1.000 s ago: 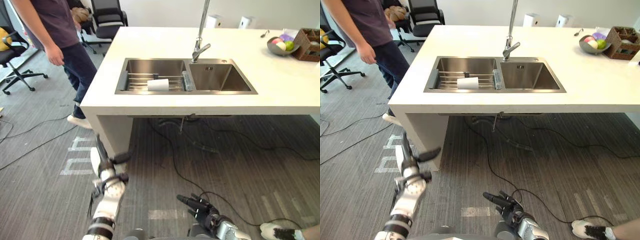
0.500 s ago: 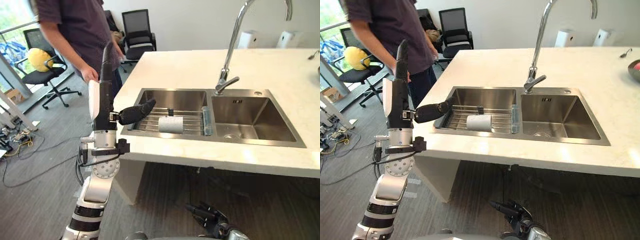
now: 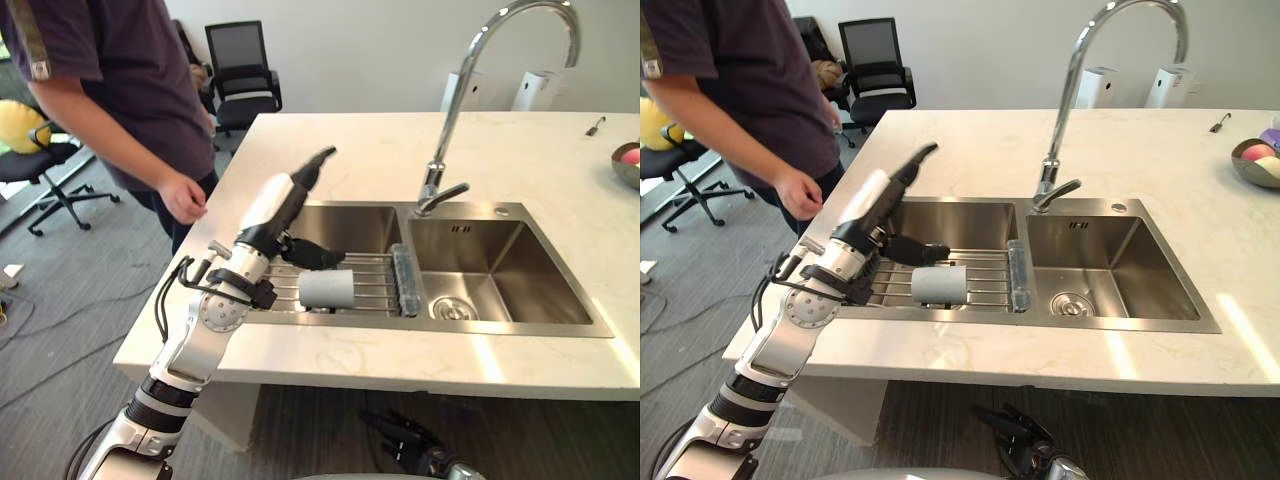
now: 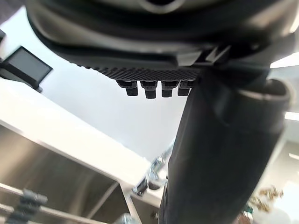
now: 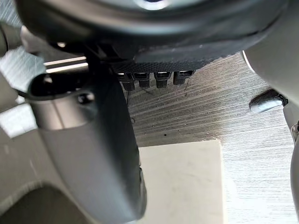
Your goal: Walk over to the sink, pick up the cup, carry it to the dishwasher, place the cup inside the dishwasher, then close the dishwasher door
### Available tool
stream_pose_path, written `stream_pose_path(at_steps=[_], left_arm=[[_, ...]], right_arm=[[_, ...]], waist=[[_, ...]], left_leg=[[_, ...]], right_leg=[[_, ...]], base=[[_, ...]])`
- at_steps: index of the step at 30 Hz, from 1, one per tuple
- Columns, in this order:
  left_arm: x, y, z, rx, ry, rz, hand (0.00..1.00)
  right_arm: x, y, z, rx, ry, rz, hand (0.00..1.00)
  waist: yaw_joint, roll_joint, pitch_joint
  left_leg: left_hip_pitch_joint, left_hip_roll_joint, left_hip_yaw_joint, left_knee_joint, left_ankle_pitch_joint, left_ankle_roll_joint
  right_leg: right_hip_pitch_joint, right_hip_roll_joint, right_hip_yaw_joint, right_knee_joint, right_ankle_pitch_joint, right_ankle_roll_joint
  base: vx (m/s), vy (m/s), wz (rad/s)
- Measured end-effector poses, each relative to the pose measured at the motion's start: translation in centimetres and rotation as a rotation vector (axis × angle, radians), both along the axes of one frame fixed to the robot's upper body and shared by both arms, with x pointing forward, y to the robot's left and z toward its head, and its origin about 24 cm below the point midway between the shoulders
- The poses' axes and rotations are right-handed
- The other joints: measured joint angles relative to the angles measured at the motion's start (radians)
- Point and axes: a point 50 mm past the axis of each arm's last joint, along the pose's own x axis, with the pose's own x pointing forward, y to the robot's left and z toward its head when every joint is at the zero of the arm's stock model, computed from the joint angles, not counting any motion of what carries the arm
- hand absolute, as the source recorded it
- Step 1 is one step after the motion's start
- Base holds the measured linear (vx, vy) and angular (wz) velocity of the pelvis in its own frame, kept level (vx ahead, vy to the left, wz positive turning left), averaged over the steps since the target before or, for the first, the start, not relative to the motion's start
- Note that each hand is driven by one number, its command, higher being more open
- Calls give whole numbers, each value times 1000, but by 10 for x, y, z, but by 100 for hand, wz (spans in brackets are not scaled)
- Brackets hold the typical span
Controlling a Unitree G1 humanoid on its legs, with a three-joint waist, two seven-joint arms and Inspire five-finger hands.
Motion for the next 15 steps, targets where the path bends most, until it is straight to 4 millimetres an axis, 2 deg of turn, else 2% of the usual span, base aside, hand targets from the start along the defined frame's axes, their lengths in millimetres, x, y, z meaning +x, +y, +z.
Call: stream_pose_path(at_steps=[5,10,15], left_arm=[[10,-18,-4,89,70,-91,100],[19,-16,-19,162,181,-79,100],[31,-2,-46,255,316,4,100]], right_arm=[[1,0,0,9,0,-32,100],[3,1,0,11,-5,-33,100],[4,2,1,28,-11,-68,100]], waist=[[-20,2,0],[-27,1,2],[-30,-11,11]], left_leg=[[12,1,4,-4,0,-1],[26,1,30,-25,-16,-19],[30,-15,62,-31,-24,-10]], right_leg=[[-8,7,33,4,4,-6],[-32,14,59,14,9,2],[-49,2,97,7,30,23]], base=[[-22,-23,-20],[-65,29,-14],[-63,51,-22]])
